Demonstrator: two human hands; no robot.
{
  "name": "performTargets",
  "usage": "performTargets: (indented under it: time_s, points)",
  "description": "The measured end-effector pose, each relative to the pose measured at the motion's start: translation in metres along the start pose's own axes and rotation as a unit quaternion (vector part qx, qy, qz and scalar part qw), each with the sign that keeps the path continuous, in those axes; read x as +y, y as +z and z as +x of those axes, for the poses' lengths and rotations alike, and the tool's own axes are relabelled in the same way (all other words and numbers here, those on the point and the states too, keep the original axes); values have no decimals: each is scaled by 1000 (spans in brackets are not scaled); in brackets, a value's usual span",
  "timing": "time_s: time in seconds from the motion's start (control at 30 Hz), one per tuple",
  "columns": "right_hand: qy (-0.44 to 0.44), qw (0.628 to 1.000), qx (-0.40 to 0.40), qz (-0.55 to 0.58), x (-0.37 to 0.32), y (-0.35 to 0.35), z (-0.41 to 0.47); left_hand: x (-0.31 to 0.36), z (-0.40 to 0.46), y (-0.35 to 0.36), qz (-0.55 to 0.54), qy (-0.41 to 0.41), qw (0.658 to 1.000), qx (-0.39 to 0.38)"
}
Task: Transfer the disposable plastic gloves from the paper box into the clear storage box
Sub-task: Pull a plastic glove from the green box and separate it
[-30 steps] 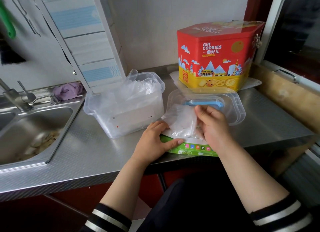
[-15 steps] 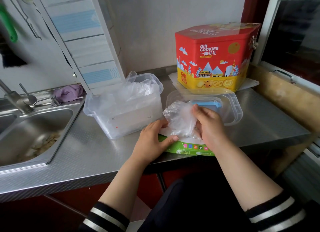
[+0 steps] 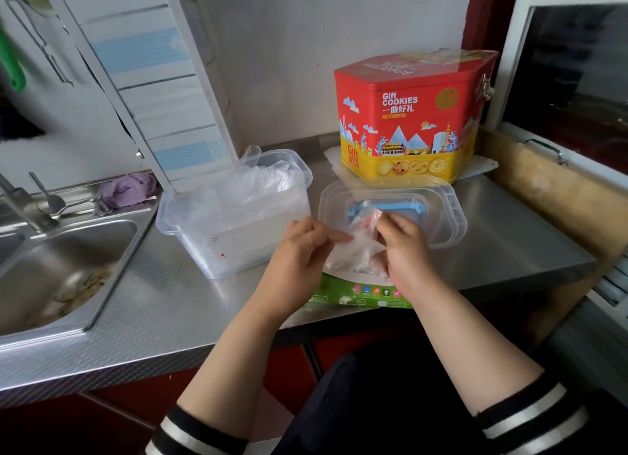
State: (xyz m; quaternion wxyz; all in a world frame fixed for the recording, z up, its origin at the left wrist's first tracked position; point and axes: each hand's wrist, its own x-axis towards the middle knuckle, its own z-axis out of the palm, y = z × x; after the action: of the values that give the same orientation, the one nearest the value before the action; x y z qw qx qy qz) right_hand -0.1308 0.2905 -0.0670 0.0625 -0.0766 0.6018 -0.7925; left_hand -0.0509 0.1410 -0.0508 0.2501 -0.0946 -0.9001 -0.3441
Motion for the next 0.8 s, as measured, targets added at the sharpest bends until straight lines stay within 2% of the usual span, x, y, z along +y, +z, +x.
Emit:
performTargets:
  time_s: [0.1,0.2,0.3,0.33,0.4,0.5,0.63,0.73,0.8]
  points:
    - [-9,1000,24,-11,1,1,2,3,-11,-4,25,8,999,-35]
    - [-5,1000,21,-5,1,0,5,24,-2,-13,-57,-16,994,-92]
    - [1,1000,7,22,1,0,5,40,23,-11,-132,-102,984,-56]
    - [1,1000,3,30,2,0,5,41,32,-9,-118,-119,985,-35]
    - [-1,999,1,38,3,0,4,39,48,-7,-6,-101,994,-31]
    - [2,999,2,33,4,-2,4,39,66,-6,119,-75,984,-109]
    - [-5,1000,5,10,3,-3,5,39,76,2,132,-72,978,-147]
    - [-15,1000,-1,-5,3,-1,6,37,79,6,93,-51,983,-149]
    - [-8,999,-13,-35,6,-1,9,36,78,9,48,-68,988,-130]
